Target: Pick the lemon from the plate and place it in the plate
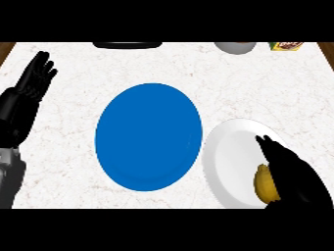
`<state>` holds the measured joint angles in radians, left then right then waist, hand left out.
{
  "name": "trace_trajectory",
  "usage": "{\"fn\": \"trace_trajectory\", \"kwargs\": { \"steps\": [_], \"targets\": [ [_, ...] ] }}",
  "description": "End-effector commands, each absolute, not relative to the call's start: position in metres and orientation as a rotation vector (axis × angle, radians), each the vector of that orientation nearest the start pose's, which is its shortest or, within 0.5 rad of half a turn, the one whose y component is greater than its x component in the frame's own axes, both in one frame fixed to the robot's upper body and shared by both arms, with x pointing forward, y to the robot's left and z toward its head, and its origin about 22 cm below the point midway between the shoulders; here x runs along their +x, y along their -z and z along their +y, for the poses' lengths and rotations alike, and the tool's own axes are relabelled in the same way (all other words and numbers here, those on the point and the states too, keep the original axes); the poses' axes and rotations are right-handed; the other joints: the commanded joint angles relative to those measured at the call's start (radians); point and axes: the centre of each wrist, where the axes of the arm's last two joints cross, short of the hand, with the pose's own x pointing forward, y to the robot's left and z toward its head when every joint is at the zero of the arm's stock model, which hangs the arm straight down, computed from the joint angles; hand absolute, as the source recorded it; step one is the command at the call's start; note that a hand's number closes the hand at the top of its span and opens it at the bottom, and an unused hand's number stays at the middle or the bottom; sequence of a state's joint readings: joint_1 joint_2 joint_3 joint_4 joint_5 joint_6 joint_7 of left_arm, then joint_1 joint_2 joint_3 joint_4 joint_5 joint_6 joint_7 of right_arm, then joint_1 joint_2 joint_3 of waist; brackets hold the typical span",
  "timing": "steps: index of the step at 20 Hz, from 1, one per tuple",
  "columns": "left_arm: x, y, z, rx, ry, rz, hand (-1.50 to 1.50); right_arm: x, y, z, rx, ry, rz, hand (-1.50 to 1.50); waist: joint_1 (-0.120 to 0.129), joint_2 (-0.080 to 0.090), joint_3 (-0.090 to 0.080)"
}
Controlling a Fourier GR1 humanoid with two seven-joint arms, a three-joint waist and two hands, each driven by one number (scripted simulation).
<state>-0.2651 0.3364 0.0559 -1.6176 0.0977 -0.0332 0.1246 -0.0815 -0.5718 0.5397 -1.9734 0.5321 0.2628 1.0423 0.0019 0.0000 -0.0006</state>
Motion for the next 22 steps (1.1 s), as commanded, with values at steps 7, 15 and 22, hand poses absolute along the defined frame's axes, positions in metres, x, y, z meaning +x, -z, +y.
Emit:
{"fn": "trace_trajectory", "kwargs": {
  "steps": [7,15,22],
  "targets": [
    [0.311,-0.113,0.269,0.146,0.246,-1.749,0.0,0.205,-0.047,-0.209,-0.826,-1.057,-0.647,-1.5,-0.007,0.001,0.001],
    [0.292,-0.107,0.283,0.144,0.222,-1.744,0.0,0.217,-0.03,-0.228,-0.788,-1.074,-0.591,-1.5,-0.002,0.0,0.001],
    [0.303,-0.095,0.277,0.136,0.252,-1.75,0.0,0.232,-0.015,-0.225,-0.813,-1.067,-0.665,1.5,-0.004,0.001,0.001]
  ]
}}
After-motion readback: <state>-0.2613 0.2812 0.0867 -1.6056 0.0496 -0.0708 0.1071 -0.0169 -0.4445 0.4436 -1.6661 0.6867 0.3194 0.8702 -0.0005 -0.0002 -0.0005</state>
